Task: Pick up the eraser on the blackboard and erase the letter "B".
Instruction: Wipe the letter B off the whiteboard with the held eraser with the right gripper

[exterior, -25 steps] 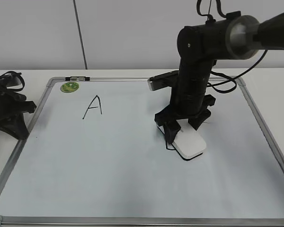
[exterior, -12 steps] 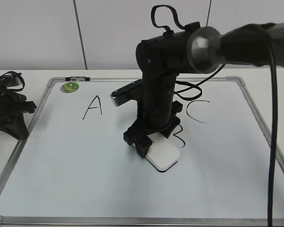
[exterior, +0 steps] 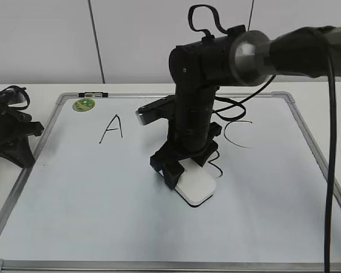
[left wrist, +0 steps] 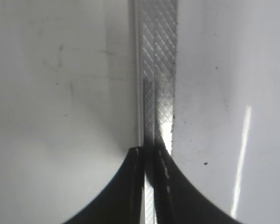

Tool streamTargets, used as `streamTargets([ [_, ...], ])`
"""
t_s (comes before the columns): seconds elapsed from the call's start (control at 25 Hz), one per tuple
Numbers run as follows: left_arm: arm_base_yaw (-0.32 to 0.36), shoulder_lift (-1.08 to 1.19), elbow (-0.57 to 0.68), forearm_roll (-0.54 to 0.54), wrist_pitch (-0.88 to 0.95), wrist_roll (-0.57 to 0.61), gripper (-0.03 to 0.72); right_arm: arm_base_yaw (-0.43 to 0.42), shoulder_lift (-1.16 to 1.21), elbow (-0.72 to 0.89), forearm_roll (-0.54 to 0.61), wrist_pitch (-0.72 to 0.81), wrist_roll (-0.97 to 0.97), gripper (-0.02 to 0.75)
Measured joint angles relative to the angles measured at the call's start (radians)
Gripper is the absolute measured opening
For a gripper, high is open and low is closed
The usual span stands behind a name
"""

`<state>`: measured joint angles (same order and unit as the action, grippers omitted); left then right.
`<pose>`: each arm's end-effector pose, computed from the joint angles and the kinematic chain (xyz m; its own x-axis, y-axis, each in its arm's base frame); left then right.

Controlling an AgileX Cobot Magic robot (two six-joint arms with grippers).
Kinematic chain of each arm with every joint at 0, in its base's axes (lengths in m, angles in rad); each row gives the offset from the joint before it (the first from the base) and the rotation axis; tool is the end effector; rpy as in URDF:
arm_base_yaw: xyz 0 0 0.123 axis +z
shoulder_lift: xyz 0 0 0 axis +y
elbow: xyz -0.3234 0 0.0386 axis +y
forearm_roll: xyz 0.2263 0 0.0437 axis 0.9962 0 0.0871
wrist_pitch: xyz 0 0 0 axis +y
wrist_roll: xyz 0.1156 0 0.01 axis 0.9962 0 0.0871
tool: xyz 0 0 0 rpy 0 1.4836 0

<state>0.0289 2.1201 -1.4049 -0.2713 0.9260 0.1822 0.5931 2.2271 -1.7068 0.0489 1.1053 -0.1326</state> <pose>0.4057 -0.0132 0.1500 -0.9992 -0.0127 -0.0383 -0.0042 0.9769 -0.2134 0.3701 0.2556 0.1652 -0.7619 -0.6466 -0.0375 -0.6477 0.7609 0.0398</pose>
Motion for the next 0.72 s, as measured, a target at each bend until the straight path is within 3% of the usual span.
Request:
streamTargets([
  [0.72, 0.0, 0.001, 0.0, 0.003, 0.0, 0.0, 0.011, -0.156, -0.006, 0.0, 0.062, 0.022, 0.012, 0.551],
])
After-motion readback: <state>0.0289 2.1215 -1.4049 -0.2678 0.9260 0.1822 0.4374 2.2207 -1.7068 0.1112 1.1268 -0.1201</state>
